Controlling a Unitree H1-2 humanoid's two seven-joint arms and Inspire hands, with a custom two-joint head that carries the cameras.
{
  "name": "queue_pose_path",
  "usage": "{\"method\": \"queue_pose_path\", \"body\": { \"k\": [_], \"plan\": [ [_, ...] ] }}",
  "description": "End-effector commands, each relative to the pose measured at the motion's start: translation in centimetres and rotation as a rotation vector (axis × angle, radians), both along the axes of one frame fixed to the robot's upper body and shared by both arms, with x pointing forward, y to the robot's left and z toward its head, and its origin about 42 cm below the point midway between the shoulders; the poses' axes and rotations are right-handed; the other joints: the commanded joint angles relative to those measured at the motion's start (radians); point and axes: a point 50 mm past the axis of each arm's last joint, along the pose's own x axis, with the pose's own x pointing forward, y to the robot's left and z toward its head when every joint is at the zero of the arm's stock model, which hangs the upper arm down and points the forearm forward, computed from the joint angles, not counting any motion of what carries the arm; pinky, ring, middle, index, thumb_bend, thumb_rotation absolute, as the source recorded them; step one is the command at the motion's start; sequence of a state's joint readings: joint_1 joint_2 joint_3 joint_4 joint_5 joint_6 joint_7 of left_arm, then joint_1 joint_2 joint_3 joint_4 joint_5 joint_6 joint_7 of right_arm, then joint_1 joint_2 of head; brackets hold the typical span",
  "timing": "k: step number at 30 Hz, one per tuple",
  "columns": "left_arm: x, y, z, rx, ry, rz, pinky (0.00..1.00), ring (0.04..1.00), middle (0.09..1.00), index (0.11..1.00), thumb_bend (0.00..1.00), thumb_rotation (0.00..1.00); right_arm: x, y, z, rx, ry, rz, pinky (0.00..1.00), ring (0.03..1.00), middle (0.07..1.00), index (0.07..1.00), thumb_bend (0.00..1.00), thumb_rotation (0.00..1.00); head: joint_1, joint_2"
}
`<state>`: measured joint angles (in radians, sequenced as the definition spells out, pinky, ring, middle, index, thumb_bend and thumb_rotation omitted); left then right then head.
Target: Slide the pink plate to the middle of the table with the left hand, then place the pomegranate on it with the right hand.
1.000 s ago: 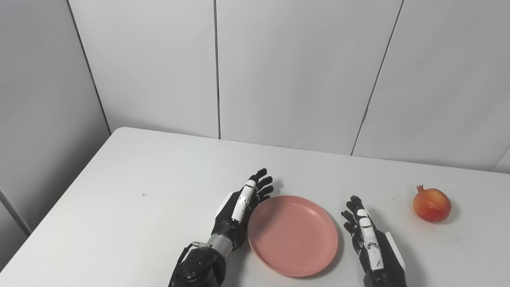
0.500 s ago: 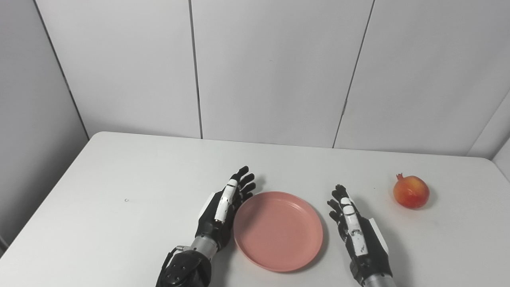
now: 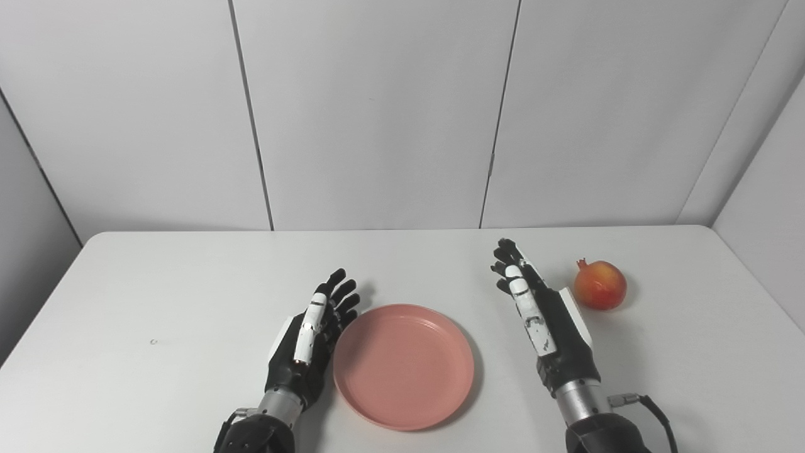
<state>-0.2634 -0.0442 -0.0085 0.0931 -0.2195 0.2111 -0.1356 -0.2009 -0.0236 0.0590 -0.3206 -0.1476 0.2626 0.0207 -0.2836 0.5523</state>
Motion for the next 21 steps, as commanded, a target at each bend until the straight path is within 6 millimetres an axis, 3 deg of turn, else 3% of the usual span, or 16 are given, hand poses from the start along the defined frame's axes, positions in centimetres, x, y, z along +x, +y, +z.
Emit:
{"method": "queue_pose_path", "body": {
  "k": [1, 4, 6, 9, 13, 20, 21],
  "plan": [
    [-0.1, 0.4, -0.7, -0.01, 0.017, 0.004, 0.95, 0.931, 0.937, 0.92, 0.41, 1.0, 0.2, -0.4, 2.6, -0.024, -0.11, -0.033, 0.89, 0.895, 0.898, 0.893, 0.32, 1.0, 0.0, 0.001],
    [-0.1, 0.5, -0.7, -0.011, 0.021, 0.008, 0.95, 0.932, 0.937, 0.92, 0.41, 1.0, 0.4, -1.0, 3.2, -0.081, -0.139, -0.071, 0.88, 0.89, 0.891, 0.885, 0.34, 1.0, -0.015, -0.008],
    [-0.1, 0.7, -0.8, -0.014, 0.024, 0.009, 0.95, 0.925, 0.931, 0.915, 0.41, 1.0, 0.8, -1.9, 4.0, -0.155, -0.18, -0.122, 0.83, 0.874, 0.881, 0.878, 0.42, 1.0, -0.024, -0.016],
    [-0.1, 0.8, -0.9, -0.016, 0.024, 0.006, 0.95, 0.926, 0.933, 0.918, 0.41, 1.0, 0.9, -2.3, 4.3, -0.183, -0.196, -0.146, 0.8, 0.856, 0.87, 0.87, 0.43, 1.0, -0.03, -0.019],
    [-0.1, 1.3, -1.2, -0.015, 0.023, 0.003, 0.96, 0.934, 0.938, 0.926, 0.4, 1.0, 1.3, -4.2, 5.3, -0.369, -0.248, -0.25, 0.77, 0.833, 0.854, 0.854, 0.54, 0.98, -0.065, -0.034],
    [0.0, 1.9, -1.6, -0.029, 0.023, 0.0, 0.96, 0.939, 0.944, 0.928, 0.4, 1.0, 1.4, -6.1, 6.0, -0.445, -0.275, -0.349, 0.78, 0.838, 0.859, 0.849, 0.61, 0.88, -0.109, -0.048],
    [0.0, 2.0, -1.6, -0.031, 0.021, -0.001, 0.96, 0.939, 0.945, 0.929, 0.4, 1.0, 1.4, -6.5, 6.1, -0.451, -0.276, -0.365, 0.78, 0.841, 0.862, 0.854, 0.64, 0.82, -0.109, -0.048]
  ]
}}
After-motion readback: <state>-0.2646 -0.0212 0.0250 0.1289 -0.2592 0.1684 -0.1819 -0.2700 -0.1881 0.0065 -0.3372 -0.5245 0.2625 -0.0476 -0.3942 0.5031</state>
